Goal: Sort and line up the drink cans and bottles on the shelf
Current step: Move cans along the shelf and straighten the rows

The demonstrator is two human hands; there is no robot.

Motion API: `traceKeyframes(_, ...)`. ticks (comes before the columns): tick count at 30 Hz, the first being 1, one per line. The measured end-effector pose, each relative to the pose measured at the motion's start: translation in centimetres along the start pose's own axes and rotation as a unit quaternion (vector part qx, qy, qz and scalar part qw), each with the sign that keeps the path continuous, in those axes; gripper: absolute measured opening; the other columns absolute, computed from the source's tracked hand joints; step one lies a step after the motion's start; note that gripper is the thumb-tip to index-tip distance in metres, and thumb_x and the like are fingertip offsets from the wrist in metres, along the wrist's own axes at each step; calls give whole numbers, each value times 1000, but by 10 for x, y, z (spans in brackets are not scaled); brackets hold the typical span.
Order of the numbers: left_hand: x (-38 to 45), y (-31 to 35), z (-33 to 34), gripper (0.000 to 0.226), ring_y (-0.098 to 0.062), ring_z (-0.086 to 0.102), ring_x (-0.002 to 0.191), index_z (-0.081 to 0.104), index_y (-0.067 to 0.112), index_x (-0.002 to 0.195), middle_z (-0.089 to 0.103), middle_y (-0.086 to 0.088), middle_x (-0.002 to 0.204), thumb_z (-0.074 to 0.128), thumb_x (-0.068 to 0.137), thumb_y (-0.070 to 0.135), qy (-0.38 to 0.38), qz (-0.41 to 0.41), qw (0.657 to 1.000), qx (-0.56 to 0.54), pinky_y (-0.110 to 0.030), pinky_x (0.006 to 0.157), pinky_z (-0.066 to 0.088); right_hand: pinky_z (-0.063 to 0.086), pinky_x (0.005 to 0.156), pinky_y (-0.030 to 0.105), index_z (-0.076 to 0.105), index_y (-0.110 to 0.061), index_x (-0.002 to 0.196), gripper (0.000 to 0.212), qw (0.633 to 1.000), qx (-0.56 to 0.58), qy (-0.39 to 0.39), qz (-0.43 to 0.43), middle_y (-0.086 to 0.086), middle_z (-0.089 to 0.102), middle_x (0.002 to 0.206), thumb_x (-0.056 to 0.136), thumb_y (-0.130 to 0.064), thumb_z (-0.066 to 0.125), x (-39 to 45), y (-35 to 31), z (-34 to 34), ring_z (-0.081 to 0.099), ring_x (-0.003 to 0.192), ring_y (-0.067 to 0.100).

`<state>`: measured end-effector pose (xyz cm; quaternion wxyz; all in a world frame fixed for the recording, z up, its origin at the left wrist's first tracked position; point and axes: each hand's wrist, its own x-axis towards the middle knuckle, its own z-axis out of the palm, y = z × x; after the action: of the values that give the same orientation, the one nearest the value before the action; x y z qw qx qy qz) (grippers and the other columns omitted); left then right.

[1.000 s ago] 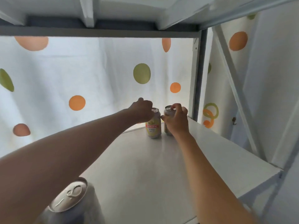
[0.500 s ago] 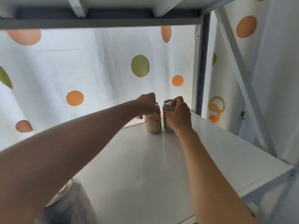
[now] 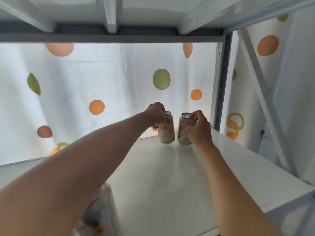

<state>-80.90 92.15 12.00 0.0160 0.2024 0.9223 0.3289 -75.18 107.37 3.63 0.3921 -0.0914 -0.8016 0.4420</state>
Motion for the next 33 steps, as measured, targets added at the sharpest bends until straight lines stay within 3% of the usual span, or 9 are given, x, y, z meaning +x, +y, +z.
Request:
traceKeyframes(2,-9,-3,-20,35,-37,71,78,60,2,98,60,-11,89,77,80,27,13,5,1000,-18,-44,71,61,40,61,14,51,-23,94,34,1000,29,-5,12,-11,57,90,78,-17,80,-6,-10,-3,56,84,14)
traceKeyframes(8,-49,-12,-82,38,-34,70,80,60,5,96,60,-11,95,82,76,28,55,14,998,-36,-41,69,61,42,60,14,53,-22,94,32,997,51,-44,-34,-6,61,96,78,-15,80,-16,-66,-3,59,83,8)
traceKeyframes(13,-93,-38,-154,37,-32,70,63,63,3,93,63,-12,85,83,74,29,91,3,995,-35,-25,43,54,55,73,35,53,-19,93,26,989,51,-98,-98,1,64,100,81,-8,75,-32,-149,11,63,94,24)
traceKeyframes(16,-126,-63,-194,35,-33,71,61,62,5,84,67,-15,81,82,74,31,120,5,992,-26,-30,53,58,52,66,29,55,-17,92,28,985,53,-124,-109,-1,64,93,78,-8,77,-50,-199,29,62,87,22)
traceKeyframes(18,-147,-79,-215,37,-30,70,59,62,3,82,66,-15,81,83,73,31,131,9,991,-29,-33,58,60,54,68,32,56,-15,92,28,982,67,-136,-108,2,65,92,77,-7,78,-64,-227,43,62,86,23)
traceKeyframes(20,-169,-98,-236,37,-30,69,60,62,2,80,65,-15,81,85,71,30,141,7,989,-30,-35,58,60,55,74,36,55,-14,94,29,979,57,-154,-120,8,65,100,77,-8,78,-80,-255,60,62,91,25)
traceKeyframes(25,-224,-146,-281,39,-25,67,52,64,1,76,64,-13,76,90,65,28,155,0,988,-7,-31,47,57,44,62,25,55,-17,90,27,972,43,-179,-148,5,62,103,76,-14,78,-117,-311,100,59,90,21)
traceKeyframes(30,-269,-182,-301,38,-23,67,59,65,6,67,65,-10,70,93,56,29,147,-4,988,36,-35,50,59,49,72,31,55,-16,91,29,965,41,-206,-155,4,62,102,75,-18,80,-158,-344,133,60,94,23)
traceKeyframes(33,-279,-197,-303,38,-16,63,56,65,12,62,66,-7,64,90,53,40,133,3,985,112,-25,49,53,49,73,31,54,-16,93,35,964,33,-215,-155,-2,60,97,73,-22,82,-180,-356,145,59,91,20)
